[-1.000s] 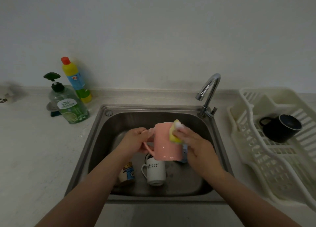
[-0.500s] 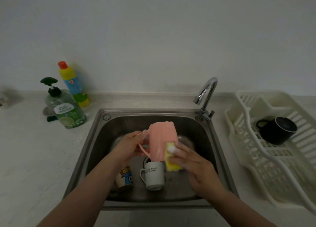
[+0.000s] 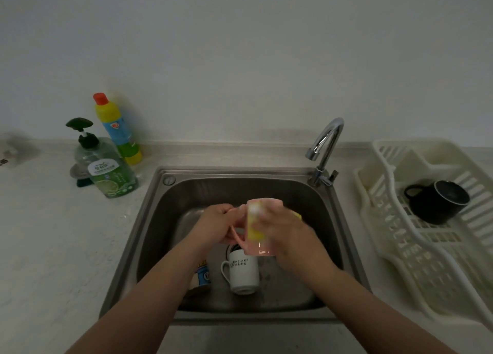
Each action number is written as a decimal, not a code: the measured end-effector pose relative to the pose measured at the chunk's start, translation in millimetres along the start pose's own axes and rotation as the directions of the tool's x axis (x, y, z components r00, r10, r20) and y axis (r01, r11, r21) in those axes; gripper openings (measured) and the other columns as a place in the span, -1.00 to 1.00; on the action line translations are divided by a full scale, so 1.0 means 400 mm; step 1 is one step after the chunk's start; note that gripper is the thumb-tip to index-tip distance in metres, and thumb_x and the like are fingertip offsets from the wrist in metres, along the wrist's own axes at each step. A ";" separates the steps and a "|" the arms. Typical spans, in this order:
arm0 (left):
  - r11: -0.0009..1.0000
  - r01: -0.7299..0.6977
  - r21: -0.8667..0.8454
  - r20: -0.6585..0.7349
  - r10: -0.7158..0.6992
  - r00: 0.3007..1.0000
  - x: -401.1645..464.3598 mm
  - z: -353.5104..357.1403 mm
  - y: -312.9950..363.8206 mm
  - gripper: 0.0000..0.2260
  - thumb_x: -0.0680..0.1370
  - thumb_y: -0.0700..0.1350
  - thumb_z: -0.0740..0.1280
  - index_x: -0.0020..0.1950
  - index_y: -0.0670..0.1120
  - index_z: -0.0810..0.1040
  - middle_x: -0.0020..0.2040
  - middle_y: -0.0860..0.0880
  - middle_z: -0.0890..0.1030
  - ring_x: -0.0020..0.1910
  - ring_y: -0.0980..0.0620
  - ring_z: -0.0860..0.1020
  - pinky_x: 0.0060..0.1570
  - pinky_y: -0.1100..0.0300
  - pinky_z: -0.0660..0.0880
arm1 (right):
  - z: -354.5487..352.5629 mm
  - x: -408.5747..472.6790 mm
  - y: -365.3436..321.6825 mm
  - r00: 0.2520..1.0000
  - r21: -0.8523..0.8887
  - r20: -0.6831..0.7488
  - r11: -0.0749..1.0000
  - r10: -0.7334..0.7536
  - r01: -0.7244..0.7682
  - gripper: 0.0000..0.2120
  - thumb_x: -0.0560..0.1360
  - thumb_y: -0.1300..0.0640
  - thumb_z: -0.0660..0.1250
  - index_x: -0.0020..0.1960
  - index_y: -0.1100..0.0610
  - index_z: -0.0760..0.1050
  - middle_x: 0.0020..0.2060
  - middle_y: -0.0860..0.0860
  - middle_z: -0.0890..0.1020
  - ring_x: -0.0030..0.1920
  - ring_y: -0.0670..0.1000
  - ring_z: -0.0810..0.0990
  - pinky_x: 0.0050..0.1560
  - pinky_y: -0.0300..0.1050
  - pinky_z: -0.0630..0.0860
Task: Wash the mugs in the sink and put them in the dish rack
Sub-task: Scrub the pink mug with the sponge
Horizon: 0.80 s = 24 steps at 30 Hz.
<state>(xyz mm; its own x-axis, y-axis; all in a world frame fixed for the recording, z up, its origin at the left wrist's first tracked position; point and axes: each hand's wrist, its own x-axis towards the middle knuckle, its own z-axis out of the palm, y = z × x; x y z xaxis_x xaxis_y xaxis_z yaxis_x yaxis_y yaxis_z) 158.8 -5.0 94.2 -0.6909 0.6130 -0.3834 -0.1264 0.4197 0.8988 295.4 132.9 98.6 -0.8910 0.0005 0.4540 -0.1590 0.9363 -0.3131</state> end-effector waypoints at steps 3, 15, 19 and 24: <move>0.999 -0.017 0.039 -0.060 0.019 0.998 0.007 -0.002 0.002 -0.59 0.60 0.07 0.30 0.05 -0.33 0.54 -0.14 -0.12 0.70 -0.33 0.03 0.66 -0.32 0.22 0.60 | 0.022 -0.092 0.037 0.983 0.084 0.094 0.985 -0.156 0.148 -0.65 0.42 0.25 0.28 0.18 0.12 0.62 0.27 0.03 0.57 0.39 -0.02 0.39 0.25 0.10 0.50; 0.993 0.038 -0.111 0.046 -0.033 0.998 0.010 -0.012 -0.036 -0.68 0.62 0.09 0.23 0.02 -0.17 0.57 -0.11 -0.08 0.69 -0.20 -0.09 0.66 -0.06 0.03 0.61 | -0.003 -0.109 0.060 0.916 0.337 -0.125 0.884 0.382 -0.323 -0.47 0.53 0.31 0.18 0.37 -0.16 0.40 0.40 -0.27 0.34 0.42 -0.27 0.28 0.41 -0.04 0.35; 0.931 0.021 -0.365 0.098 0.016 0.995 0.003 -0.035 -0.048 -0.70 0.63 0.05 0.19 -0.01 -0.13 0.59 -0.19 -0.08 0.60 -0.24 -0.02 0.59 -0.15 0.08 0.58 | -0.005 -0.101 -0.001 0.977 0.419 -0.107 0.899 0.187 -0.126 -0.55 0.51 0.29 0.14 0.34 0.06 0.49 0.41 -0.15 0.43 0.44 -0.04 0.36 0.42 -0.13 0.31; 0.934 0.045 -0.355 0.168 0.017 0.986 -0.010 -0.036 -0.046 -0.68 0.61 0.06 0.22 -0.25 0.02 0.65 -0.18 -0.10 0.59 -0.22 -0.03 0.58 -0.13 0.07 0.57 | -0.016 -0.066 0.034 0.927 0.478 -0.066 0.827 0.369 -0.295 -0.47 0.52 0.32 0.18 0.39 -0.09 0.39 0.34 -0.44 0.36 0.39 -0.23 0.37 0.38 -0.08 0.35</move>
<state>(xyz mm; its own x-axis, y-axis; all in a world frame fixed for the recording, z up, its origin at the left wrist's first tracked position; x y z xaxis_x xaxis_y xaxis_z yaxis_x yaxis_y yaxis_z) 153.5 -24.9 82.2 -0.5635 0.7236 -0.3987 -0.4014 0.1820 0.8976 319.6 148.0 87.7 -0.8568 0.3692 0.3600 -0.0717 0.6061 -0.7922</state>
